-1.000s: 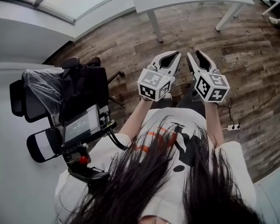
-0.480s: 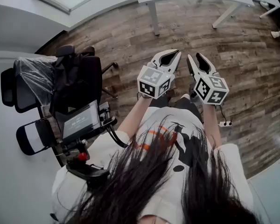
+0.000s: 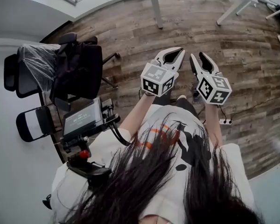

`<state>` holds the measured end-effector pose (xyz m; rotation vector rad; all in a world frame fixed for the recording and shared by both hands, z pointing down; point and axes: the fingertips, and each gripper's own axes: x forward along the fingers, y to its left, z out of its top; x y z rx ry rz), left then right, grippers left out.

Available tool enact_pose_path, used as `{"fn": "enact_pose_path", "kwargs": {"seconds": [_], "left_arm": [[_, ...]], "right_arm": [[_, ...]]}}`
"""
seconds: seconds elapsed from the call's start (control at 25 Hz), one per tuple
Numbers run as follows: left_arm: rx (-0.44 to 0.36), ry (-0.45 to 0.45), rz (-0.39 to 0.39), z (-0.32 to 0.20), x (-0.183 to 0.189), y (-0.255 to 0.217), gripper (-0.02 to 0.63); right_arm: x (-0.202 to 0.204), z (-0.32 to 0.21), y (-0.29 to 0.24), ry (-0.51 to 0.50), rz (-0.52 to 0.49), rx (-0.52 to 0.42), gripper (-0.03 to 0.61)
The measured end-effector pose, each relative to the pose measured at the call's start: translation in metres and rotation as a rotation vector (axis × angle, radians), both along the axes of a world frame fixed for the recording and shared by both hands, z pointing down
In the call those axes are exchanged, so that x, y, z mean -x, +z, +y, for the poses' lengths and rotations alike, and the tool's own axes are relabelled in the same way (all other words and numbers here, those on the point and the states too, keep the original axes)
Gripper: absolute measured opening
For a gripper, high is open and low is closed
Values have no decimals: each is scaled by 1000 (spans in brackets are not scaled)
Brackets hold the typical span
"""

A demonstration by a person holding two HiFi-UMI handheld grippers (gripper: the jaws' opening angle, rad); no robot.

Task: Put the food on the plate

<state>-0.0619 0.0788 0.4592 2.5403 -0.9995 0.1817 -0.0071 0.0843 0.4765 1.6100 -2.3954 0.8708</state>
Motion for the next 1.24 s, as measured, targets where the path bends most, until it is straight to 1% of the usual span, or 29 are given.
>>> {"fn": "enact_pose_path", "kwargs": {"seconds": [0.12, 0.28, 0.48, 0.88, 1.24], "left_arm": [[-4, 11, -10, 24, -17, 0, 6], [-24, -7, -10, 50, -32, -5, 6], [-67, -28, -30, 115, -61, -18, 6], [-92, -23, -28, 110, -62, -23, 6], [-100, -21, -31, 108, -61, -24, 6]], "right_arm": [[-13, 20, 1, -12, 4, -1, 172], [-24, 46, -3, -41, 9, -18, 172], [-52, 109, -17, -64, -3, -65, 172], [-55, 103, -26, -51, -8, -96, 172], [-53, 105, -28, -49, -10, -102, 172]]}}
